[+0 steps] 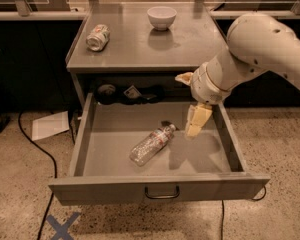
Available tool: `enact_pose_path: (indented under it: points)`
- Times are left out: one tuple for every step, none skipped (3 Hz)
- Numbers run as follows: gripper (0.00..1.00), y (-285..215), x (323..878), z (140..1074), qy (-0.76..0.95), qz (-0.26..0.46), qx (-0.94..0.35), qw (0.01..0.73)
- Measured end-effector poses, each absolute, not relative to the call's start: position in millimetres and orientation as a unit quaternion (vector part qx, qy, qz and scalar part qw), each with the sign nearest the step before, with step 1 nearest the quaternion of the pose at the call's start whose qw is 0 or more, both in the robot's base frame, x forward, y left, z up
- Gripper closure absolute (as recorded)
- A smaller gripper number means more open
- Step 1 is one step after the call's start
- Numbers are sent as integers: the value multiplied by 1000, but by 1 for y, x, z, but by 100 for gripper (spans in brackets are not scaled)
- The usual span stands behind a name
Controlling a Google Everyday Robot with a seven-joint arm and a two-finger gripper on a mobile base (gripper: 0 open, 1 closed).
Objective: Pick water bottle from top drawer and place on counter
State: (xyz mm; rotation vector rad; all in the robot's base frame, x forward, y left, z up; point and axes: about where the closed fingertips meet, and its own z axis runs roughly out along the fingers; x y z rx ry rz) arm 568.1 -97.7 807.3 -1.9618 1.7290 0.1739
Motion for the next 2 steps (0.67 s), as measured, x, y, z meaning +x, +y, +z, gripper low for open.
enact_pose_path:
  points:
    - [0,-82,588,774,613,101,-735,273]
    - [0,-82,588,774,612,101,-735,273]
